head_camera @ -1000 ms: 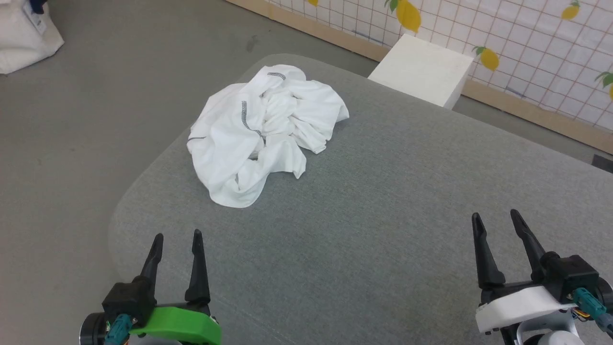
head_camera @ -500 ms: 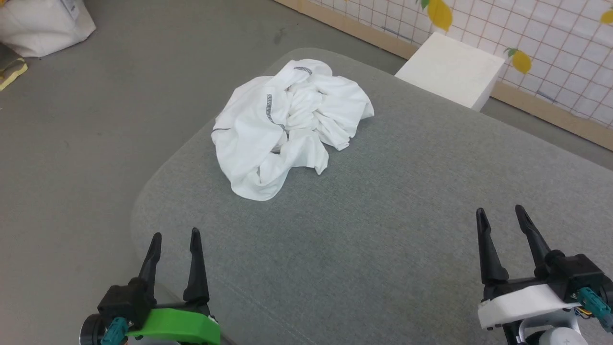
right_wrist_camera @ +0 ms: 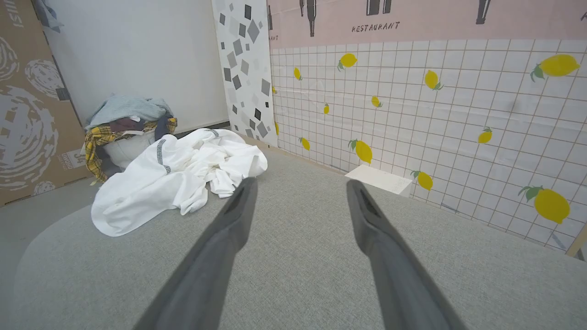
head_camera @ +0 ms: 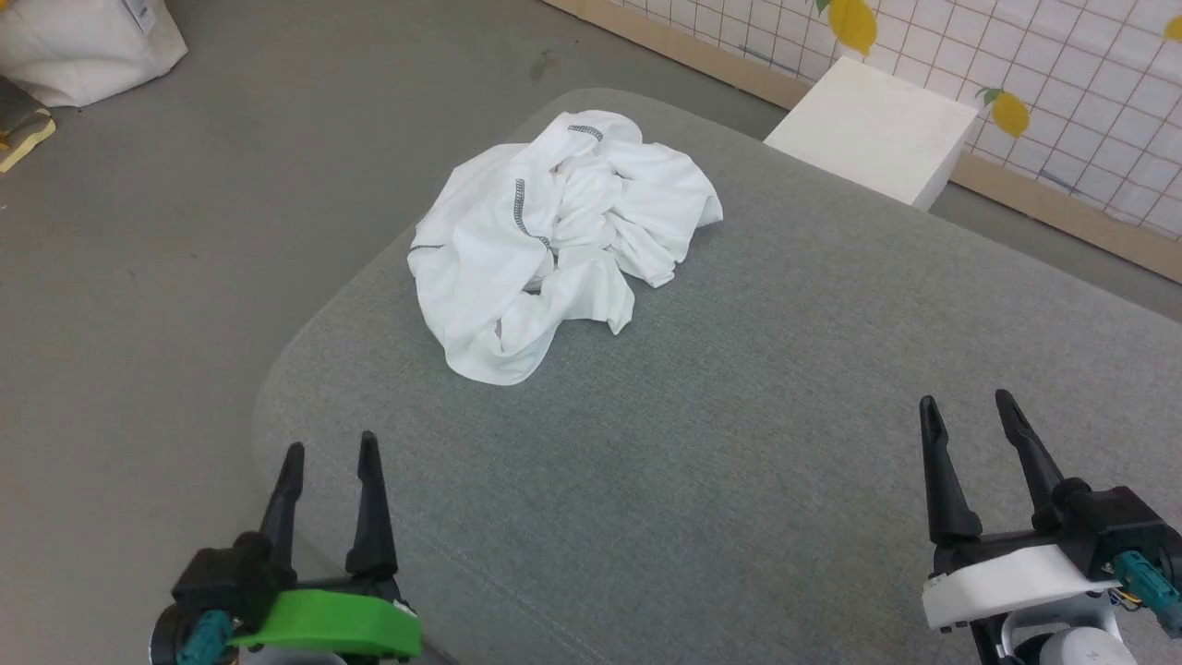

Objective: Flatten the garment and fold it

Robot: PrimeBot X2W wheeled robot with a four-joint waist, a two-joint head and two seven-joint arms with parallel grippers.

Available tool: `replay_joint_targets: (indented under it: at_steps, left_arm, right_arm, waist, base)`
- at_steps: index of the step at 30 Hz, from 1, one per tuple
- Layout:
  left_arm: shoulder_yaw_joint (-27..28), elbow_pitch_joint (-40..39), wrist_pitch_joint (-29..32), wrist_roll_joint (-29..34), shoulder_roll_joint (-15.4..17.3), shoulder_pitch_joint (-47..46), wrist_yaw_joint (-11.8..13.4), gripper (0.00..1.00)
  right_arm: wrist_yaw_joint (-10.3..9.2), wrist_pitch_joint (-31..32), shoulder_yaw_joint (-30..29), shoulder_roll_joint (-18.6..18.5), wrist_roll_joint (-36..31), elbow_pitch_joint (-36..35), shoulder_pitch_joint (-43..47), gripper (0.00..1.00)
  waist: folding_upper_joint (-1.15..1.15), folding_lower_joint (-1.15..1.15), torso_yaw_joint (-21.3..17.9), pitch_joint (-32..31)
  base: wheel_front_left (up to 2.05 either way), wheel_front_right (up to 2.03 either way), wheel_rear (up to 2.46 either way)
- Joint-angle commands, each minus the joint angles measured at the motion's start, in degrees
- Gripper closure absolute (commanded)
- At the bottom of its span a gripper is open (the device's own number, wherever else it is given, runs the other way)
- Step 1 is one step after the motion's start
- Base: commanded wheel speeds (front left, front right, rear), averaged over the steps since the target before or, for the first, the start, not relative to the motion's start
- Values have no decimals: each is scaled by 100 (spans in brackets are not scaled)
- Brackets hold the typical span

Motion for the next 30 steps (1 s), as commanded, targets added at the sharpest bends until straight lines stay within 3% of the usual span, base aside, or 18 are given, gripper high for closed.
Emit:
replay_joint_targets:
  at_steps: [1,2,4,8,13,18,30]
  left_arm:
    - [45,-67,-26,-56,-32,-113,23,0]
    - [72,-137,-26,-88,-32,-199,-4,0]
    - [53,-333,-26,-42,30,-745,-366,0]
    - [-56,-426,171,43,404,-1691,-588,0]
    - [-48,-182,956,-196,828,-3065,-711,0]
    - [-156,742,1601,-415,1385,-4323,-794,0]
    - [-892,2361,2475,-937,2173,-5634,-830,0]
  right_arm:
    - [-10,-34,-14,2,-32,-29,-98,0]
    - [-10,-34,-21,2,-50,-43,-108,0]
    - [-10,-1,-67,2,-195,-157,-179,0]
    - [-10,214,-20,2,-406,-435,-346,0]
    - [-10,556,136,2,-656,-917,-570,0]
    - [-10,946,354,-2,-939,-1533,-796,0]
    - [-10,1694,597,-388,-1056,-2767,-1098,0]
  waist:
    - [0,0,-16,36]
    - [0,0,-25,67]
    - [0,0,-44,293]
    - [0,0,-162,653]
    - [0,0,-379,1158]
    - [0,0,-644,1734]
    - [0,0,-1305,2976]
  base:
    - [0,0,0]
    - [0,0,0]
    - [0,0,0]
    - [0,0,0]
    - [0,0,0]
    - [0,0,0]
    - [0,0,0]
